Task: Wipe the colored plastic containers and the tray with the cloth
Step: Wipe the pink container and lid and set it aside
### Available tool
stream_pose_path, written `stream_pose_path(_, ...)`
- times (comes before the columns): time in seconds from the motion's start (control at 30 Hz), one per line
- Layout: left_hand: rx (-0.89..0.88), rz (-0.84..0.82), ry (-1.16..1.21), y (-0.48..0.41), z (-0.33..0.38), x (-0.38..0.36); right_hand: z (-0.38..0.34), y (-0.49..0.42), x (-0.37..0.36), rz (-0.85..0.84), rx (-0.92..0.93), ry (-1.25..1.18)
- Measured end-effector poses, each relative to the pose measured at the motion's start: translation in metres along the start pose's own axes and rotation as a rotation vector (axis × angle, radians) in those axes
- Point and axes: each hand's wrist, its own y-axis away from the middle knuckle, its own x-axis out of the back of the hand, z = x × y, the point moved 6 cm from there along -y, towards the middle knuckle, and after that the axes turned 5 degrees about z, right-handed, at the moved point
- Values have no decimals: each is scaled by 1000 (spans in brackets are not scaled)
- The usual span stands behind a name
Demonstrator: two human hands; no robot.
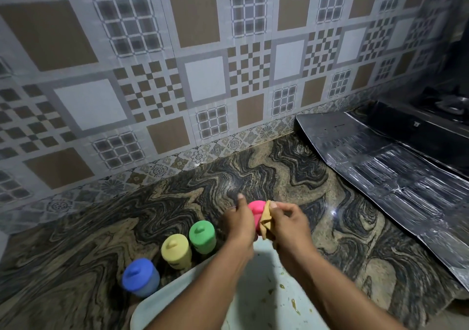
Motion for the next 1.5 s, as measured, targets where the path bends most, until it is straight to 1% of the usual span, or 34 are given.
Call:
stream_pose_path(0.07,72,-282,-130,-1,-2,-3,-11,-11,3,-181,-61,79)
stream_pose_path(0.1,71,-357,-176,-4,1,-2,-15,-14,2,-259,-87,99)
stream_pose_path(0.13,36,-355,-173,-7,8,-3,-19,-14,1,-294,-89,104)
stream_pose_path(0.17,-15,-294,-125,-8,16,-3,-19,-12,-2,-276,-62,107)
stream_pose_path(0.23,-111,-61,-30,-5,27,-1,-10,-6,-7,-118,30,69)
stream_pose_path(0.3,-137,129,18,-2,26,2,6,6,-9,37,72,-32)
stream_pose_path(0.37,-118,175,-29,-2,17,8,14,14,-4,108,61,-107)
stream_pose_path(0.4,-154,157,-105,-6,13,11,12,13,1,123,70,-94)
stream_pose_path(0.43,-236,111,-177,-10,10,13,10,8,6,130,85,-68)
stream_pose_path(0.47,-348,39,-203,-11,11,13,5,3,11,135,99,-44)
stream_pose_path(0.53,-574,-184,-187,-3,16,9,-2,-5,16,124,96,-12)
stream_pose_path(0.57,-647,-282,-214,0,18,8,-4,-8,17,105,88,2)
stream_pose_path(0.6,-689,-341,-262,1,19,8,-5,-9,16,86,78,17)
stream_pose_path(0.63,-713,-361,-307,0,19,9,-4,-10,14,65,69,34)
stream_pose_path(0.8,-755,-286,-413,-11,14,23,8,-11,5,-10,29,77)
stream_pose_path(0.97,-738,-278,-507,-23,8,29,13,-14,-5,-87,39,120)
stream_pose_path(1.0,-761,-269,-533,-25,10,30,14,-18,-6,-83,58,131)
stream_pose_path(1.07,-828,-212,-584,-29,17,34,13,-27,0,-1,96,142)
stream_pose_path(1.17,-861,-150,-671,-42,23,41,12,-37,16,91,40,44)
stream_pose_path(1.33,-911,-189,-935,-57,16,35,23,-39,25,30,-32,77)
stream_pose_path(1.5,-921,-233,-952,-59,10,28,31,-41,22,6,-39,124)
